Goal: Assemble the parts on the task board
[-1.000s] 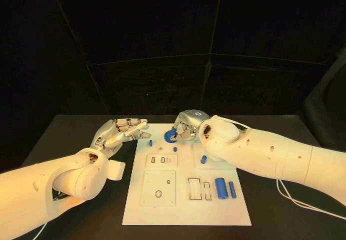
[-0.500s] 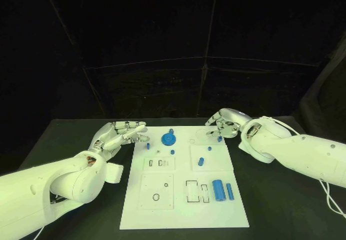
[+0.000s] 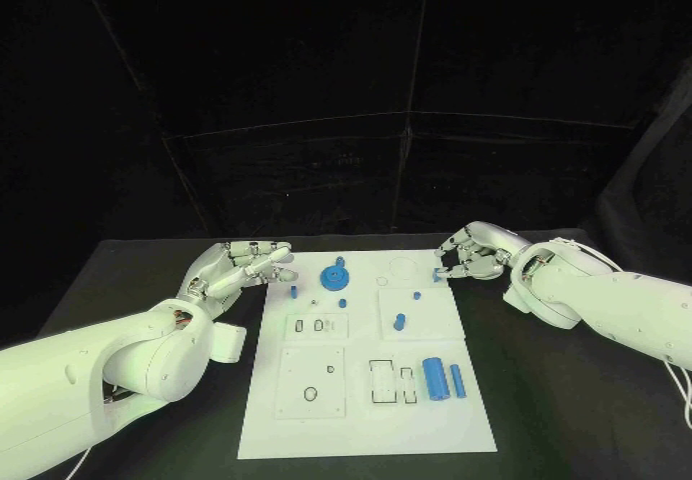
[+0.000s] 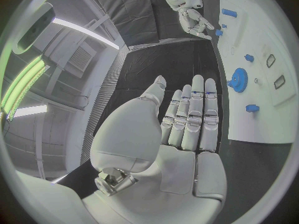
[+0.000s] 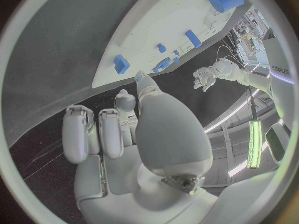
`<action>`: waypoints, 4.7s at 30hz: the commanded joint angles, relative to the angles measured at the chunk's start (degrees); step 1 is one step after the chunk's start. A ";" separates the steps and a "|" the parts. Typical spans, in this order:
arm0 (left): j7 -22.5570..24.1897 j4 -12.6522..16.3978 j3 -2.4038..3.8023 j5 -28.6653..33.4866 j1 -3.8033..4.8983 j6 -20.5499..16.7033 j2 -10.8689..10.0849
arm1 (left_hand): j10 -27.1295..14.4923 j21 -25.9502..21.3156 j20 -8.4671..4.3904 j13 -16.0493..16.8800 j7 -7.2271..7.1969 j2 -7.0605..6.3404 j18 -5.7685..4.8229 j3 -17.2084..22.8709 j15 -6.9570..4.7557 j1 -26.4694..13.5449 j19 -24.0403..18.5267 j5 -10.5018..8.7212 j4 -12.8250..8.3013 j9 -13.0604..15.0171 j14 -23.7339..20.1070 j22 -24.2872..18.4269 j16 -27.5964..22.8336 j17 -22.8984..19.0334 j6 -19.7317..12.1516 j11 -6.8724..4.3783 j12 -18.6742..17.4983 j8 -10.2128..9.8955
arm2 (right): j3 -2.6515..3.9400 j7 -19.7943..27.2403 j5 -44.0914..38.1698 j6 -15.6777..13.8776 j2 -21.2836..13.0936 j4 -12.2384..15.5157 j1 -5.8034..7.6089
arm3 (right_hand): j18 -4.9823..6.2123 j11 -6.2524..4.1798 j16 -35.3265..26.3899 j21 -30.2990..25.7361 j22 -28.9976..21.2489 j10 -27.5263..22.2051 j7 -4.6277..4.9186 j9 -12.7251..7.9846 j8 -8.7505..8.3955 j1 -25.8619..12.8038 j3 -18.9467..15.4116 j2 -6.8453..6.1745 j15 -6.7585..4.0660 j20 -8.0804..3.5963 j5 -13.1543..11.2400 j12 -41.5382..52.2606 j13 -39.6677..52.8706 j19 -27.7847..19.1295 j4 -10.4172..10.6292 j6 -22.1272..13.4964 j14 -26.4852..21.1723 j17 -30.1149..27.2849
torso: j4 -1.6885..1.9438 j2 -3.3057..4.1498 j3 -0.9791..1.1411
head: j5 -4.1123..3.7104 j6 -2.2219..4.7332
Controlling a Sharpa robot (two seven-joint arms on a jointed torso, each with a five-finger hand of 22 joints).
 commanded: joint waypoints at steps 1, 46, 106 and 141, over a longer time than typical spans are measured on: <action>0.22 -0.21 0.03 -0.26 0.06 0.96 0.15 | 0.34 -0.09 -0.01 0.08 -0.01 0.57 0.46 -0.03 0.00 -0.06 0.49 -0.26 -0.47 0.08 0.47 -0.01 -0.04 0.07 0.38 0.14 0.06 -0.18 | 0.02 2.11 0.99 1.69 0.06 -0.60 -0.35 | -0.40 -0.11 -0.06 -0.12 3.07 0.07 0.08 -0.06 -0.14 0.27 -0.35 -0.07 -0.24 -0.17 -0.26 -0.15 -0.09 -0.12 -0.15 -0.34 3.11 1.24 | -0.06 -0.05 -0.09 | -0.01 -0.12; -0.14 -0.76 0.03 -0.26 0.03 1.11 0.33 | 0.17 -0.31 0.00 -0.04 0.16 0.57 0.41 -0.03 0.08 -0.07 0.43 -0.25 -0.70 -0.02 0.29 -0.08 -0.40 0.12 0.21 0.27 -0.30 -0.47 | 0.04 2.16 0.56 2.59 3.06 -5.16 -2.09 | -0.56 -0.81 0.40 0.18 3.93 1.40 -0.73 0.48 1.72 2.27 2.50 5.81 -0.71 -0.48 -3.81 2.30 2.37 0.45 -1.69 5.03 3.37 2.53 | 0.10 -0.09 -0.22 | -0.43 -0.45; -0.73 0.16 0.04 2.79 0.68 1.46 0.22 | 0.15 -0.46 0.03 -0.07 0.19 0.75 0.40 0.13 0.13 0.09 0.42 -0.25 -0.94 -0.03 0.22 -0.12 -0.63 0.18 0.20 0.31 -0.49 -0.61 | -2.06 -22.95 -18.61 2.35 17.99 13.94 -2.74 | -0.80 -1.57 0.46 0.59 5.08 1.77 -1.63 0.35 1.62 -0.25 9.26 6.38 -1.42 -1.27 -6.70 1.56 2.51 1.21 -3.13 7.90 3.47 3.05 | 0.14 -0.64 -0.68 | 1.60 -2.78; -1.01 -0.08 0.04 2.79 0.68 1.66 0.25 | 0.19 -0.54 0.04 -0.08 0.22 0.78 0.40 0.17 0.14 0.12 0.41 -0.26 -1.05 -0.03 0.20 -0.13 -0.73 0.21 0.23 0.32 -0.56 -0.65 | -2.38 -24.73 -21.47 7.52 18.95 12.42 -3.44 | -0.62 -1.08 -0.03 0.15 4.29 -0.38 -1.01 0.05 0.28 -4.38 8.70 1.92 -1.05 -0.99 -3.31 -3.88 -1.56 0.60 -2.27 6.43 3.33 2.50 | 0.16 -0.62 -0.70 | 1.72 -3.16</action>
